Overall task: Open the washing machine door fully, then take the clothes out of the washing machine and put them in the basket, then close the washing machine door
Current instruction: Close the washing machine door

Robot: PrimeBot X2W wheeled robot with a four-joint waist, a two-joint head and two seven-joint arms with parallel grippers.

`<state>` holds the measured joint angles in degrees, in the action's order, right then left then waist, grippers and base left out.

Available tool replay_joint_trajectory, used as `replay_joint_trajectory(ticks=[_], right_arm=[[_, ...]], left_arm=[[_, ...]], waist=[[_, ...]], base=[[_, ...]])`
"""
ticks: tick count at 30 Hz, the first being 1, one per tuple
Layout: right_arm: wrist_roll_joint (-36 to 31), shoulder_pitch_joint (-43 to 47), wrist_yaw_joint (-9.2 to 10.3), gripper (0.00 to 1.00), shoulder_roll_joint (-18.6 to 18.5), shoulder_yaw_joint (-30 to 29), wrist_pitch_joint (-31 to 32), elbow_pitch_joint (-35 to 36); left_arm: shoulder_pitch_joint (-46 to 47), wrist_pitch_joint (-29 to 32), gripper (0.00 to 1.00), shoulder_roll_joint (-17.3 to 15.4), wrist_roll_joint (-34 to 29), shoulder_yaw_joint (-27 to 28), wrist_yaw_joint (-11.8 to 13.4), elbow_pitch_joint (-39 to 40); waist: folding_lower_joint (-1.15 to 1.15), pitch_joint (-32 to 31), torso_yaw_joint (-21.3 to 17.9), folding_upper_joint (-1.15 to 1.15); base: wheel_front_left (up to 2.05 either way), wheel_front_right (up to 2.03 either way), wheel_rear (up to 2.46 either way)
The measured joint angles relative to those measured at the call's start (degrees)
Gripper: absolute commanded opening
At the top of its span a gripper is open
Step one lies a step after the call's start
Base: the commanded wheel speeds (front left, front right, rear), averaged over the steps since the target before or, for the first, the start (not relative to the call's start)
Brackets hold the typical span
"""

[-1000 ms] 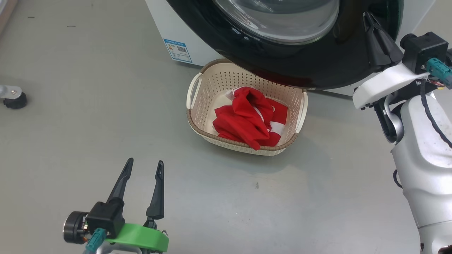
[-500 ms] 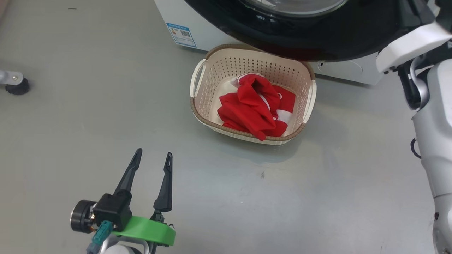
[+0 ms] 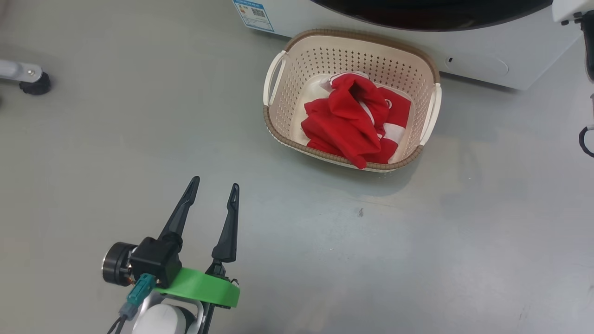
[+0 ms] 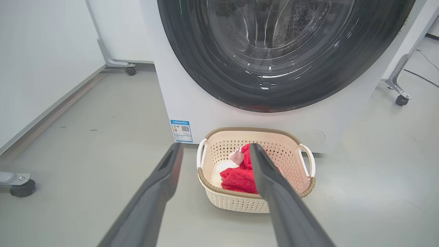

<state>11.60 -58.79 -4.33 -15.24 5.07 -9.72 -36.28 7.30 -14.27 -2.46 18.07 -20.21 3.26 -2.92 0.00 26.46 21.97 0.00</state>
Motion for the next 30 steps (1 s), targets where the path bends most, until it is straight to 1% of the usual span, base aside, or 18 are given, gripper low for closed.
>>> replay_joint_trajectory(ticks=[8,14,19,21,27,30], right_arm=[[1.5,-2.5,0.37,0.0,-0.1,-1.1,-1.3,-3.4],[0.9,-3.1,0.23,0.0,0.0,0.6,-2.7,-5.1],[-0.5,-2.8,-0.65,0.0,0.6,3.0,-3.5,-6.1],[-0.5,-1.9,-0.87,0.0,1.5,3.4,-3.8,-6.3],[-0.1,3.7,-1.59,0.0,3.9,4.5,-4.5,-6.6],[-0.1,7.0,-1.66,0.0,4.6,5.0,-4.8,-5.5]], left_arm=[[1.1,0.0,1.0,0.1,0.1,-0.3,0.0,-0.5],[1.9,0.0,1.0,0.2,0.1,-0.2,0.0,-0.5],[2.1,0.0,1.0,0.2,0.1,0.2,0.1,-0.5],[2.1,0.0,1.0,0.2,0.1,0.5,0.4,-0.8],[2.1,0.0,1.0,0.3,-0.1,1.0,0.5,-1.7],[2.1,0.0,1.0,0.3,-0.5,1.1,0.5,-2.0]], waist=[[0.0,1.3,1.1,0.0],[0.0,1.2,0.7,0.0],[0.0,0.3,0.0,0.0],[0.0,-0.2,-0.3,0.0],[0.0,-2.1,-1.6,0.0],[0.0,-3.4,-2.3,0.0]], base=[[0.0,0.0,0.0],[0.0,0.0,0.0],[0.0,0.0,0.0],[0.0,0.0,0.0],[0.0,0.0,0.0],[0.0,0.0,0.0]])
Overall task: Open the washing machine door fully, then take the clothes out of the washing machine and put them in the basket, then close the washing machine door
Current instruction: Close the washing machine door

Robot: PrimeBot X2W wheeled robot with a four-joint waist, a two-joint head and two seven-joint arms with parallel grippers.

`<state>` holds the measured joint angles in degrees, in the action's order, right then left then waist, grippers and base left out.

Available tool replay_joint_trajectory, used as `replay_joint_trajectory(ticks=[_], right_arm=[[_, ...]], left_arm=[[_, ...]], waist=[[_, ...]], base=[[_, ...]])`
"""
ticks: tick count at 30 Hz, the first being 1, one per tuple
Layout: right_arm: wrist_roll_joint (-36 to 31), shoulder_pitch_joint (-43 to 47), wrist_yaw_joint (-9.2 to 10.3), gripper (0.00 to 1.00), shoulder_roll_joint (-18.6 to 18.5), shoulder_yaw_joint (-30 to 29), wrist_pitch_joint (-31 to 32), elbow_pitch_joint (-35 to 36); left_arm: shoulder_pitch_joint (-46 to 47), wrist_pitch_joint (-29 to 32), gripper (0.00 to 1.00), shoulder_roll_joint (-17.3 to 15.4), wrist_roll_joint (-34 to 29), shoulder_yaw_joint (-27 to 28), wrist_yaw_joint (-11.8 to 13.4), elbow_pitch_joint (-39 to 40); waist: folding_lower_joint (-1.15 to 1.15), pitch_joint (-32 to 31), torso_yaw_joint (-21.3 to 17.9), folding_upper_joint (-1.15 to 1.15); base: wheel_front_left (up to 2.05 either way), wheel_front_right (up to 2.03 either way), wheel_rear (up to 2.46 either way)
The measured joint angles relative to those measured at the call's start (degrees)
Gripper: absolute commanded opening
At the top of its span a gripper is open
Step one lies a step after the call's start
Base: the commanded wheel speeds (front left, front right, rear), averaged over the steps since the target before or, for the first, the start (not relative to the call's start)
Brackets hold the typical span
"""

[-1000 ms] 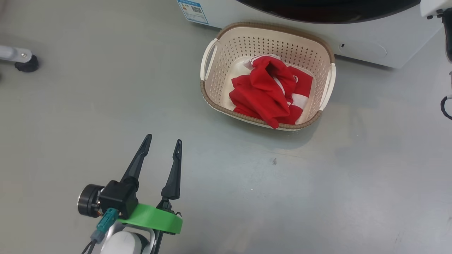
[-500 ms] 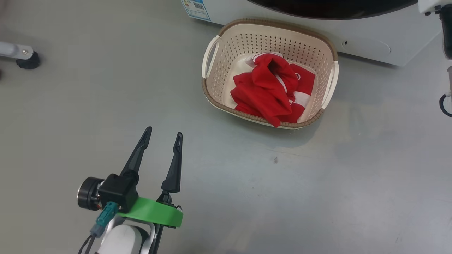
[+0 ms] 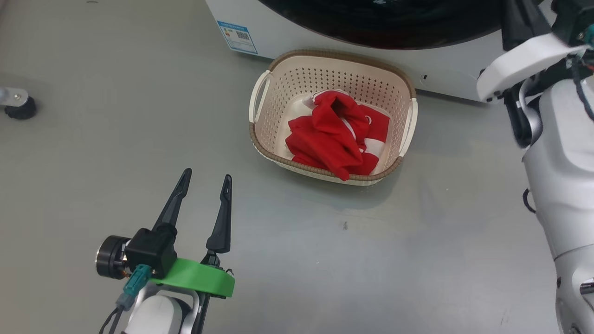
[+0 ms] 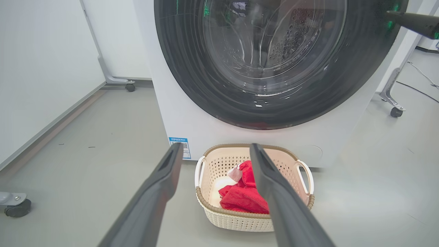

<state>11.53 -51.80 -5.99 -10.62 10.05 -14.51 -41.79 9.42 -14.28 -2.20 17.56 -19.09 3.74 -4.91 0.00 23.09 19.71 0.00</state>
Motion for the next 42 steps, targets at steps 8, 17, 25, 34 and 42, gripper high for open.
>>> replay_joint_trajectory(ticks=[8,17,25,34,42], right_arm=[[1.2,10.6,-0.01,0.69,2.9,-1.2,0.0,7.7],[3.1,24.3,-0.09,1.0,5.9,-2.4,0.0,11.9],[3.5,33.7,-0.08,1.0,6.8,-2.3,0.0,15.7],[3.5,41.5,1.2,1.0,7.1,-2.8,0.0,21.1],[3.3,47.3,2.05,1.0,7.4,-2.9,0.0,23.9]], left_arm=[[-0.1,0.0,1.0,0.0,-1.0,0.7,0.0,-0.9],[-2.7,0.0,1.0,-1.1,-1.1,1.9,0.0,-2.2],[-5.3,0.0,1.0,-2.2,-1.6,3.4,0.0,-2.5],[-8.5,0.0,1.0,-2.5,-1.5,3.4,0.0,-2.8],[-10.5,0.0,1.0,-2.7,-1.5,3.4,0.0,-3.0]], waist=[[0.0,-3.9,-2.0,0.0],[0.0,-8.7,-5.1,0.0],[0.0,-12.4,-8.9,0.0],[0.0,-16.5,-12.7,0.0],[0.0,-19.3,-15.0,0.0]], base=[[0.0,0.0,0.0],[0.0,0.0,0.0],[0.0,0.0,0.0],[0.0,0.0,0.0],[0.0,0.0,0.0]])
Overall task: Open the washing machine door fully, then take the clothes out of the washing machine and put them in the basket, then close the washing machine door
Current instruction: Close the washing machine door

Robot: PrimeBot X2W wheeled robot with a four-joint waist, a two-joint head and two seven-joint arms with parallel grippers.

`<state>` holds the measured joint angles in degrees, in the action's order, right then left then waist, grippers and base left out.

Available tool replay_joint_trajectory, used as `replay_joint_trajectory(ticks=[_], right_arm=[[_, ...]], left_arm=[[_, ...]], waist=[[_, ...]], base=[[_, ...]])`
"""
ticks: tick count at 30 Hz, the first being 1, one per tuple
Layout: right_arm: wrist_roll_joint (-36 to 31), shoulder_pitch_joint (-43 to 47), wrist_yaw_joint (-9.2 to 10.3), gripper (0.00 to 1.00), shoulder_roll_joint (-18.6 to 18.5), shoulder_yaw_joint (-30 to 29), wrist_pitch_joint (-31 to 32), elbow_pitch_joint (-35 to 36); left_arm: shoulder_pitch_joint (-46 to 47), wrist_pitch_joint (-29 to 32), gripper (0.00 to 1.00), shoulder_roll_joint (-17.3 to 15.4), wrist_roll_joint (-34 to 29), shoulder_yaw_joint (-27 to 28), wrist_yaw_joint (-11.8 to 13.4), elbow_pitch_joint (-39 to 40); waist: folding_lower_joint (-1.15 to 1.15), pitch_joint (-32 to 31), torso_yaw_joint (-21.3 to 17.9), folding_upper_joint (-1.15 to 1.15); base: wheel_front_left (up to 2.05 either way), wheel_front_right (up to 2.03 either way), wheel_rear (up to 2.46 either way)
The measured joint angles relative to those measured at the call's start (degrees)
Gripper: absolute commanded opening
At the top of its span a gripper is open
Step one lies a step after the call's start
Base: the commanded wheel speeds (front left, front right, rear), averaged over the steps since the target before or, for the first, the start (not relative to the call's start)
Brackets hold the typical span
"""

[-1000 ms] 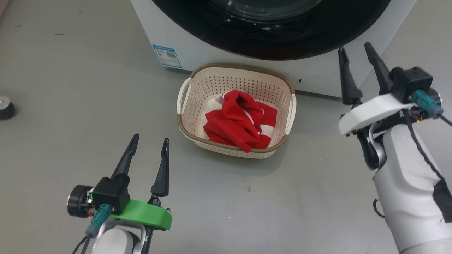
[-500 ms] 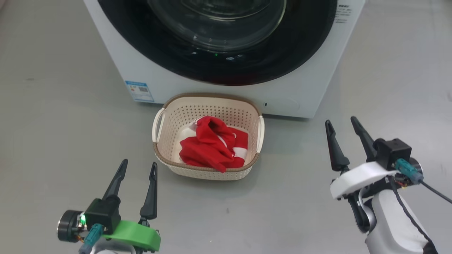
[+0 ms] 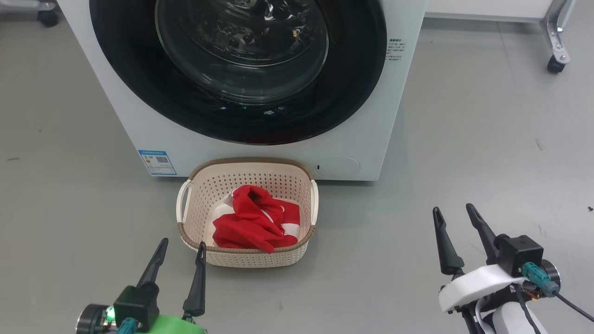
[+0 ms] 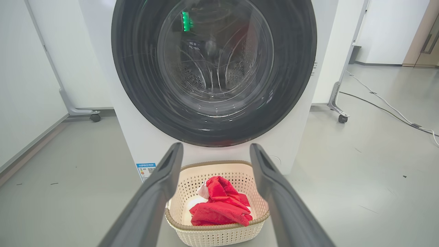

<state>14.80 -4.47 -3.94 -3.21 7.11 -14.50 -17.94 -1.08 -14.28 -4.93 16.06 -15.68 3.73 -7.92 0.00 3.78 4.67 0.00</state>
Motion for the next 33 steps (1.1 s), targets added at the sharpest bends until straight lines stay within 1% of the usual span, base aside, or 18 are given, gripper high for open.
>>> replay_joint_trajectory(ticks=[10,11,15,18,19,24,26,33], right_arm=[[0.1,6.4,0.67,1.0,0.4,-0.4,0.0,3.5],[0.1,6.9,1.05,1.0,0.4,-0.4,0.0,3.7],[0.1,8.4,1.13,1.0,0.6,-0.4,0.0,4.9],[0.1,9.3,1.24,1.0,0.6,-0.5,0.0,6.1],[0.1,9.6,1.64,1.0,0.6,-0.6,0.0,6.4],[0.0,10.5,1.68,1.0,0.7,-0.6,0.0,7.6],[0.0,10.8,2.08,1.0,0.7,-0.6,0.0,8.0],[0.0,11.8,2.08,1.0,0.7,-0.2,0.0,9.0]], left_arm=[[-3.2,0.0,1.0,-0.1,0.1,-0.7,0.0,-0.8],[-3.4,0.0,1.0,-0.1,0.1,-0.7,0.0,-0.8],[-4.3,0.0,1.0,-0.2,0.1,-0.6,0.0,-0.8],[-4.9,0.0,1.0,-0.2,0.1,-0.8,0.0,-0.7],[-4.9,0.0,1.0,-0.2,0.1,-0.8,0.0,-0.7],[-4.9,0.0,1.0,-0.2,0.1,-0.9,-0.1,-0.5],[-4.9,0.0,1.0,-0.2,0.1,-0.9,-0.1,-0.5],[-5.0,0.0,1.0,-0.2,0.1,-0.9,-0.1,-0.3]], waist=[[0.0,-3.9,-2.2,0.0],[0.0,-4.2,-2.3,0.0],[0.0,-5.1,-2.8,0.0],[0.0,-5.5,-3.1,0.0],[0.0,-5.6,-3.1,0.0],[0.0,-5.7,-3.2,0.0],[0.0,-5.7,-3.3,0.0],[0.0,-6.0,-3.5,0.0]], base=[[0.0,0.0,0.0],[0.0,0.0,0.0],[0.0,0.0,0.0],[0.0,0.0,0.0],[0.0,0.0,0.0],[0.0,0.0,0.0],[0.0,0.0,0.0],[0.0,0.0,0.0]])
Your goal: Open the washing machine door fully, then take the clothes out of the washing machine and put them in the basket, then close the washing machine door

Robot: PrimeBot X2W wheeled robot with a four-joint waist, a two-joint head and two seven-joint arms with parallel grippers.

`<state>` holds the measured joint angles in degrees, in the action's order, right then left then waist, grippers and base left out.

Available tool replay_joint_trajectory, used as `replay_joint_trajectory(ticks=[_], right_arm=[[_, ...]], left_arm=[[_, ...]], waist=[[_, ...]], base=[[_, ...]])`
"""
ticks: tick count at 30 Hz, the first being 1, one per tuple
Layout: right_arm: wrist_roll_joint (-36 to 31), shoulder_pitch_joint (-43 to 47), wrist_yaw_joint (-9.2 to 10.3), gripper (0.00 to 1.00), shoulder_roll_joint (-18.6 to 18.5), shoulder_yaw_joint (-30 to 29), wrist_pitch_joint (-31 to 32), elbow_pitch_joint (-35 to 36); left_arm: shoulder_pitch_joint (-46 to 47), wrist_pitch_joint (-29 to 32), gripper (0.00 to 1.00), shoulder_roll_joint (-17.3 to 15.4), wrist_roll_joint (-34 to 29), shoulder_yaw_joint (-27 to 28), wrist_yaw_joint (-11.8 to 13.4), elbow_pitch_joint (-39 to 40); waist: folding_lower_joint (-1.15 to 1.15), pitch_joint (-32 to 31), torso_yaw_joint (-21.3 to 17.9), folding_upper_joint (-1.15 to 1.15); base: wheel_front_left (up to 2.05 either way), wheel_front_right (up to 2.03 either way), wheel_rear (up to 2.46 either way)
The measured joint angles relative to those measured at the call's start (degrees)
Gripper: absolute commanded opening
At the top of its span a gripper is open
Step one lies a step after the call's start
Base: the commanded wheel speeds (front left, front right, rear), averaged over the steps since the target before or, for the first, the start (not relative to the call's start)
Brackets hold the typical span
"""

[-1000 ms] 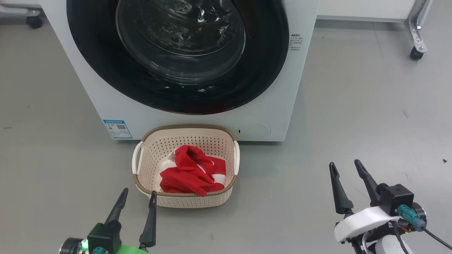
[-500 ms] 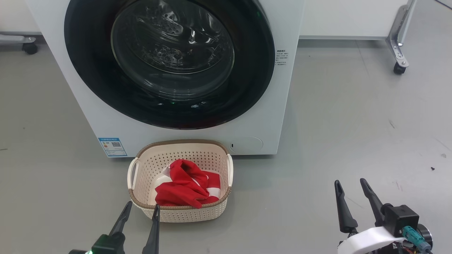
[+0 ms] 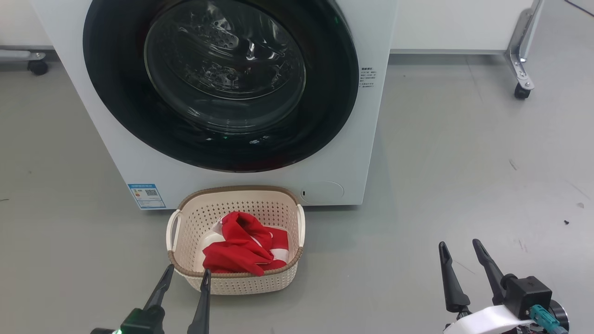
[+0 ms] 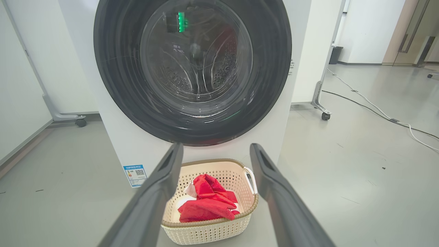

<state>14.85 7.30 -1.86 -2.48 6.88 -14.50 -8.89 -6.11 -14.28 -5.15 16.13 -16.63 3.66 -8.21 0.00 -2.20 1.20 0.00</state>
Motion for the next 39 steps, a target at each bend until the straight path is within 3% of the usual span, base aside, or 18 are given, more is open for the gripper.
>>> replay_joint_trajectory(ticks=[17,18,27,39], right_arm=[[0.0,1.2,0.49,1.0,0.1,0.3,0.0,1.3],[0.0,1.3,0.49,0.0,0.1,0.3,0.0,1.4],[1.1,2.7,0.43,0.0,0.7,0.5,0.1,-1.4],[11.6,2.6,-0.1,0.0,0.7,0.0,1.4,-0.7]], left_arm=[[-0.1,0.0,1.0,0.0,0.0,-0.2,0.0,0.4],[-0.1,0.0,0.0,0.0,0.0,-0.2,0.0,0.5],[-1.3,0.1,0.0,0.6,1.3,-0.5,-0.2,-2.3],[-1.3,1.6,0.0,0.8,11.7,0.8,-1.5,-1.5]], waist=[[0.0,-0.1,-0.3,0.0],[0.0,-0.1,-0.3,0.0],[0.0,0.0,-0.3,0.0],[0.0,0.4,-0.4,0.0]], base=[[0.0,0.0,0.0],[0.0,0.0,0.0],[0.0,0.0,0.0],[0.0,0.0,0.0]])
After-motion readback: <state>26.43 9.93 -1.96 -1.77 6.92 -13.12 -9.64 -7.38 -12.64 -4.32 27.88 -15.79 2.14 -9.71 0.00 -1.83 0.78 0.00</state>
